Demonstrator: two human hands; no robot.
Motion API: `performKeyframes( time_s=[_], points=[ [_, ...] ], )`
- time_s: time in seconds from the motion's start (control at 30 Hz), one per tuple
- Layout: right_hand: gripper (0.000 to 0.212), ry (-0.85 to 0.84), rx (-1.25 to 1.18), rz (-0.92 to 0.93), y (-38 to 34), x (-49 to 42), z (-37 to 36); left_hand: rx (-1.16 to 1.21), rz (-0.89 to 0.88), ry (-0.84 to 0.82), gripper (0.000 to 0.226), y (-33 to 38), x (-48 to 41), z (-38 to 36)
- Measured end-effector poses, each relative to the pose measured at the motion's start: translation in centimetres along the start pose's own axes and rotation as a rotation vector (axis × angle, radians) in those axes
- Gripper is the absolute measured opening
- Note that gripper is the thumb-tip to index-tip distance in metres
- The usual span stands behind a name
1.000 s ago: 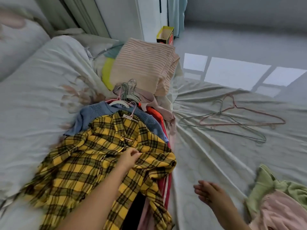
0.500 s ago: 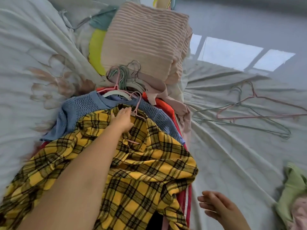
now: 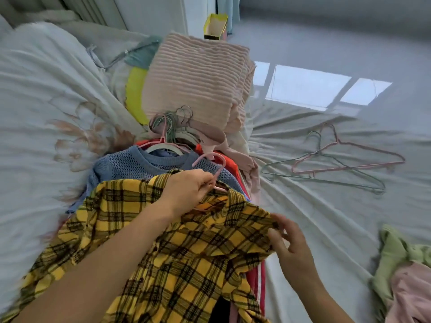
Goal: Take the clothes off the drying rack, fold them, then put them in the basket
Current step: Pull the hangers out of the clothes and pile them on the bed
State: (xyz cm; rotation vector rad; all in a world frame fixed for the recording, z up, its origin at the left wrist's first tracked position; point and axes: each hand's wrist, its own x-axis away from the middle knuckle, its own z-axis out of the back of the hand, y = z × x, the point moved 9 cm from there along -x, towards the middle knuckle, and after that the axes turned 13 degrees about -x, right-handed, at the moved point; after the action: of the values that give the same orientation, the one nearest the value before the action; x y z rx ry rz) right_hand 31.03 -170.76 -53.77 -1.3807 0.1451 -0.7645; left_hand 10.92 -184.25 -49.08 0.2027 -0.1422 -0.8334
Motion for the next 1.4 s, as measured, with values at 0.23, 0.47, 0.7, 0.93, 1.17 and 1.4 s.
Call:
performKeyframes(
  time_s=[0.23,0.47,0.7,0.93,1.17,1.4],
  points=[
    [0.026,0.020,0.298,0.180,-7.2,1.9,3.1,0.270,-0.006,0.043,0.013,4.9,3.2,10.1],
    [0.031,-0.233,0.274,0.328,-14.8,7.4,5.1,0.172,-0.113,0.076,0.008,15.9,4.6,14.7],
    [0.069,0.038,-0.032,0.328,-17.7,10.6,18.1,-0.206,-0.178,0.119,0.060,22.6,6.0,19.0],
    [0.062,0.140,0.047,0.315,-18.6,12.9,29.0,-0.108,0.017,0.106,0.056,24.4,5.3,16.8],
    [0.030,0.053,0.202,0.325,-18.5,14.4,34.3,0.303,-0.180,0.002,0.023,33.8,4.9,16.1],
    [0.023,-0.006,0.071,0.391,-16.7,16.1,35.0,0.446,-0.093,0.013,0.016,31.7,4.6,14.8]
  ],
)
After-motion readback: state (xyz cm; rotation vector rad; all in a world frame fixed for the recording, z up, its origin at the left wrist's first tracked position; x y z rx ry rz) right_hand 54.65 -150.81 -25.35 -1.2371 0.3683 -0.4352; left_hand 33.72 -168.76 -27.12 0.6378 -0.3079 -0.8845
